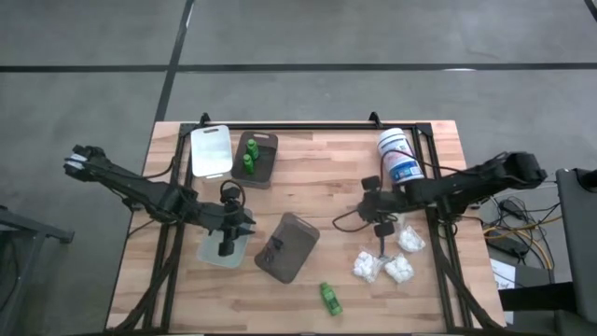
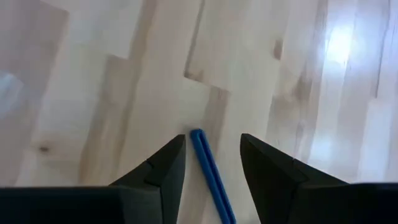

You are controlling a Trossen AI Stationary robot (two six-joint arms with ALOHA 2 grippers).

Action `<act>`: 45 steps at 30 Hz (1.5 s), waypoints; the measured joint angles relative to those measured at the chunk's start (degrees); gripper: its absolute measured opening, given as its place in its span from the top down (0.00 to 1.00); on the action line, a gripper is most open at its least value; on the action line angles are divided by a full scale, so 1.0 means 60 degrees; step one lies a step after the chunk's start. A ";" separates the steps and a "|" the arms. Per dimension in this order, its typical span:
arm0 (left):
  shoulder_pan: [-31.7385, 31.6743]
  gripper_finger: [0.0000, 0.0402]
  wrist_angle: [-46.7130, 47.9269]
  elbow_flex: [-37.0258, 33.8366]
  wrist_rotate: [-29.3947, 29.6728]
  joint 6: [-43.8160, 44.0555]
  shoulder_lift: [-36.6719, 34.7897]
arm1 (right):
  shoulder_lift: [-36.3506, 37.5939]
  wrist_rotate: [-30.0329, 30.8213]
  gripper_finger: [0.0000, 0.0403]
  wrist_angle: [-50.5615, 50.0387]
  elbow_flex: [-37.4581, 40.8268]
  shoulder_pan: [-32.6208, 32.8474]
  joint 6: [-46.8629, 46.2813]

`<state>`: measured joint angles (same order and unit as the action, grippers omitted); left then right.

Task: Pick & Place Travel size toiletries
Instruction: Put the top blue razor into the gray bin

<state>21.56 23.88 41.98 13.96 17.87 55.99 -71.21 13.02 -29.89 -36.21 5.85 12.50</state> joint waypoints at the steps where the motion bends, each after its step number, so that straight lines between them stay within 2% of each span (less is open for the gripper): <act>1: 0.0000 0.69 0.0021 0.0000 0.0004 0.0001 0.0000 | -0.0075 -0.0017 0.64 -0.0007 0.0000 -0.0077 -0.0002; 5: 0.0003 0.69 0.0008 0.0000 0.0004 0.0004 0.0000 | -0.0405 -0.0471 0.65 0.0012 0.0000 -0.0396 0.0072; 15: 0.0004 0.69 0.0016 -0.0012 0.0003 0.0011 0.0000 | -0.1619 -0.0490 0.55 0.0018 0.0000 -0.0635 0.0734; 19: 0.0004 0.69 0.0019 -0.0015 0.0002 0.0015 0.0000 | -0.2021 -0.0499 0.55 0.0029 -0.0032 -0.0635 0.0988; 24: 0.0004 0.69 0.0019 -0.0015 0.0001 0.0018 0.0000 | -0.2265 -0.0597 0.64 0.0016 -0.0047 -0.0644 0.0993; 34: 0.0004 0.69 0.0019 -0.0018 0.0001 0.0041 0.0000 | -0.2249 -0.1391 0.94 0.0010 -0.0025 -0.0744 0.0231; 41: 0.0004 0.69 0.0016 -0.0018 0.0001 0.0055 0.0000 | -0.1924 -0.1575 0.93 0.0335 0.0011 -0.0742 0.0019; 45: 0.0004 0.69 0.0014 -0.0018 0.0003 0.0055 0.0000 | -0.1051 -0.2302 0.93 0.1229 0.0039 -0.0733 0.0158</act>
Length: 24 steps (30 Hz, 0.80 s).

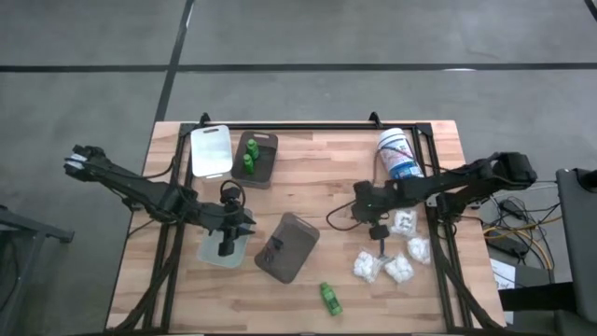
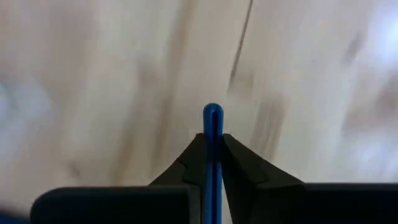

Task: Pick & Place Travel size toiletries
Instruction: Put the top blue razor into the gray bin

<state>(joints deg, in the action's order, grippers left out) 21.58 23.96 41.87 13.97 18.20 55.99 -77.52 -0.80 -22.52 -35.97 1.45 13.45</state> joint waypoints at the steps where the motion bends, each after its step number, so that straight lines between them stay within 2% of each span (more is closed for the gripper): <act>1: 0.0000 0.69 -0.0018 0.0000 0.0001 0.0000 0.0000 | 0.0295 -0.0096 0.93 0.0319 -0.0016 0.0007 -0.0003; 7: -0.0001 0.69 -0.0549 -0.0020 0.0004 -0.0219 0.0000 | 0.1731 -0.0992 0.93 0.2271 -0.0018 0.0007 0.0000; 12: 0.0000 0.69 -0.1517 -0.0294 0.0008 -0.0533 0.0019 | 0.2370 -0.1777 0.93 0.3960 -0.0002 0.0007 0.0001; 19: -0.0018 0.69 -0.4460 -0.1098 0.0273 -0.1932 0.0352 | 0.2260 -0.2051 0.93 0.6022 0.0020 0.0004 -0.0195; 24: -0.0019 0.69 -0.6623 -0.1621 0.0909 -0.3241 0.0754 | 0.1775 -0.2055 0.93 0.7377 0.0024 0.0004 -0.0276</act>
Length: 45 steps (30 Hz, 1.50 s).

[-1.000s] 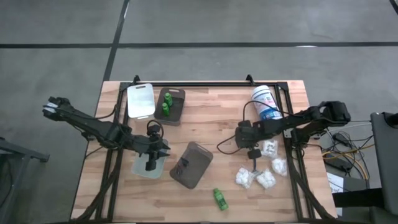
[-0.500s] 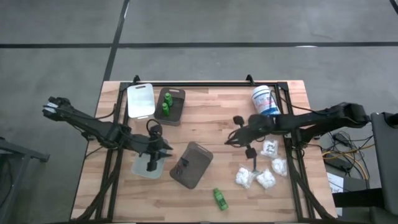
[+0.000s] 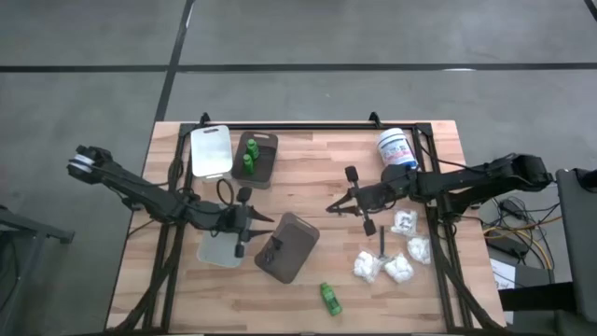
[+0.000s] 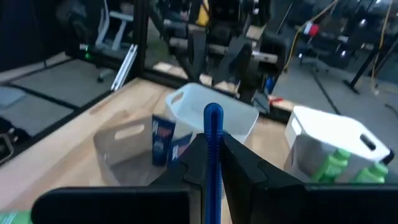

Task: Pick & Place Travel size toiletries
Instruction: Put the top blue razor into the gray bin

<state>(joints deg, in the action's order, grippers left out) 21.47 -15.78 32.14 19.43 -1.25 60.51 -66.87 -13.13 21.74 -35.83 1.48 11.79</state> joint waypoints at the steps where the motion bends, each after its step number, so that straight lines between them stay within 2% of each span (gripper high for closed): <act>1: -0.0007 0.68 -0.0385 -0.0089 0.0154 -0.0143 0.0079 | -0.0088 0.0000 0.93 0.0304 0.0002 0.0000 -0.0039; 5: -0.0028 0.69 -0.1384 -0.0199 0.0611 -0.0459 0.0434 | -0.0426 0.0003 0.93 0.1439 0.0002 0.0000 -0.0214; 12: -0.0274 0.68 -0.3438 -0.0173 0.0868 -0.0568 0.1589 | -0.1164 0.0004 0.93 0.3251 0.0002 0.0000 -0.0283; 15: -0.0406 0.68 -0.4128 0.0011 0.1488 -0.0593 0.2125 | -0.1484 0.0004 0.93 0.3676 0.0002 0.0000 -0.0349; 19: -0.0572 0.68 -0.4896 0.0368 0.1593 -0.0601 0.2867 | -0.1929 0.0004 0.93 0.4406 -0.0003 0.0011 -0.0633; 32: -0.0690 0.68 -0.5124 0.1967 0.1581 -0.1396 0.4821 | -0.3019 0.0004 0.93 0.6312 -0.0008 0.0261 -0.1046; 45: -0.0711 0.69 -0.5119 0.2273 0.1569 -0.0922 0.5010 | -0.3130 0.0004 0.93 0.6816 -0.0027 0.0612 -0.0689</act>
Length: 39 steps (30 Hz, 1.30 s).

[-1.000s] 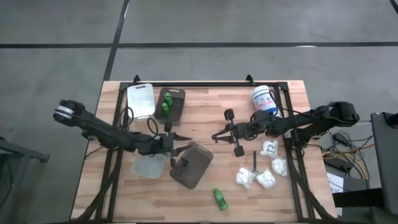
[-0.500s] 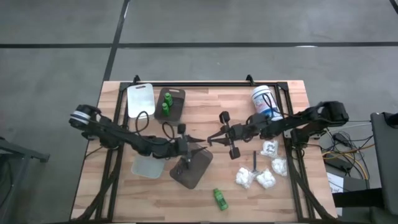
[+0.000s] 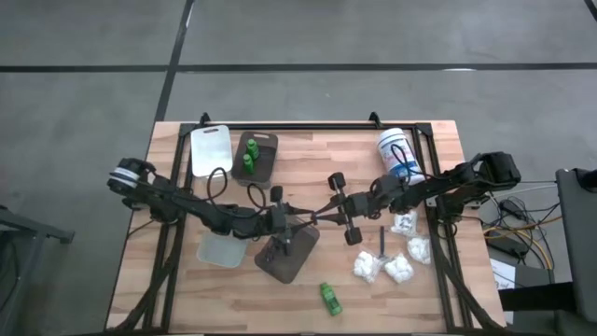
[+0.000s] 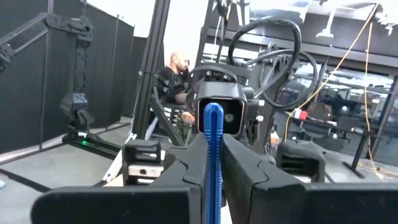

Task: Pick & Place Travel size toiletries
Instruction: Put the top blue razor into the gray bin

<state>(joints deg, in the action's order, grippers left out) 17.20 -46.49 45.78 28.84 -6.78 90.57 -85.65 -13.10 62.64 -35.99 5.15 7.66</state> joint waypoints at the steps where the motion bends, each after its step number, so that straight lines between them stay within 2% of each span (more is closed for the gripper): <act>1: -0.0001 0.69 0.0001 0.0000 0.0000 0.0060 0.0006 | 0.0000 0.0000 0.93 0.0026 0.0000 -0.0003 -0.0001; 9: 0.0002 0.70 0.0025 -0.0004 0.0000 0.0130 0.0010 | 0.0004 0.0000 0.93 0.0365 0.0000 0.0044 -0.0011; 20: 0.0005 0.93 0.0064 -0.0011 -0.0046 0.0137 0.0010 | 0.0004 0.0025 0.93 0.0390 0.0000 0.0036 0.0000; 24: 0.0005 0.93 0.0079 -0.0016 -0.0109 0.0167 0.0019 | 0.0015 0.0019 0.92 0.0243 -0.0004 0.0040 0.0040; 32: 0.0029 0.91 0.0254 -0.0025 -0.0118 0.0543 -0.0046 | 0.0067 0.0025 0.80 -0.0355 -0.0007 0.0033 -0.0542; 39: 0.0031 0.92 0.1754 -0.0025 -0.0188 0.1014 -0.0779 | 0.0417 0.0018 0.65 -0.1664 0.0004 0.0015 -0.0561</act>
<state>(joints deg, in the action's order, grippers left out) 17.39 -35.97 45.63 27.71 -0.69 85.89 -83.14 -12.99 52.66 -35.97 5.23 4.29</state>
